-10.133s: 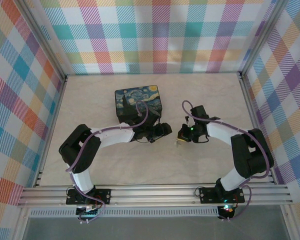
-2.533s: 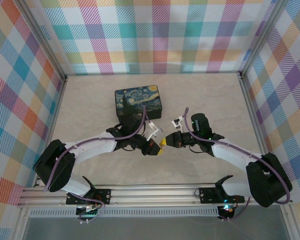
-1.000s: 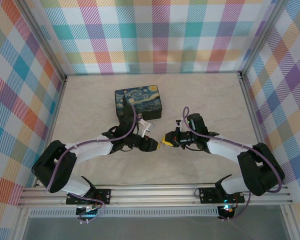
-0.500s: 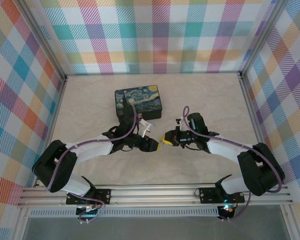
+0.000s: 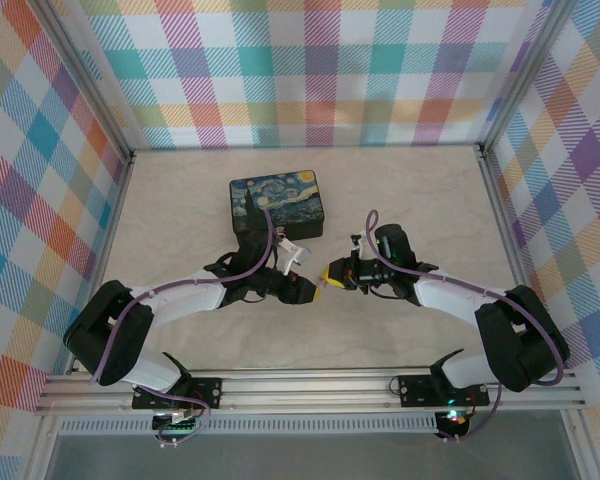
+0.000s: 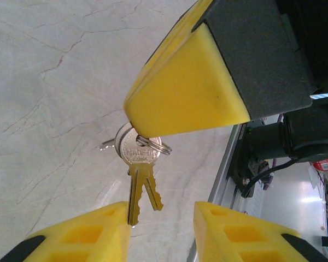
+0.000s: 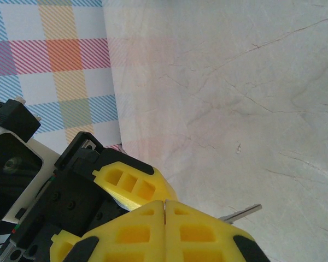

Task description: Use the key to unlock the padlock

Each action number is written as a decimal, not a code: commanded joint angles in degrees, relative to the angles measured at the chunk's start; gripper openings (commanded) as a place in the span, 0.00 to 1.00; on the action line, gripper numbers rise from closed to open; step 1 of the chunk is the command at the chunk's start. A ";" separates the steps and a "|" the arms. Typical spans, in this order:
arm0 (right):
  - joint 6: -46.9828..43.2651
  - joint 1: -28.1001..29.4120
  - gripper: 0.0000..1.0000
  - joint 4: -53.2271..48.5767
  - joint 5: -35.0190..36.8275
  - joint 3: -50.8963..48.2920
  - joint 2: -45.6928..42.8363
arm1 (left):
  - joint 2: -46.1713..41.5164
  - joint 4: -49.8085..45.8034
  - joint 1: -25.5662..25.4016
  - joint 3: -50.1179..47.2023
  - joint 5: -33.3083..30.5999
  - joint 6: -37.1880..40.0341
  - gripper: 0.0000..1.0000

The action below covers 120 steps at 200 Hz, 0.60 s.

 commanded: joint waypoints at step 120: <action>-0.98 -0.32 0.03 2.31 -2.27 1.29 0.50 | -0.74 -1.07 1.59 -0.13 1.96 1.74 0.33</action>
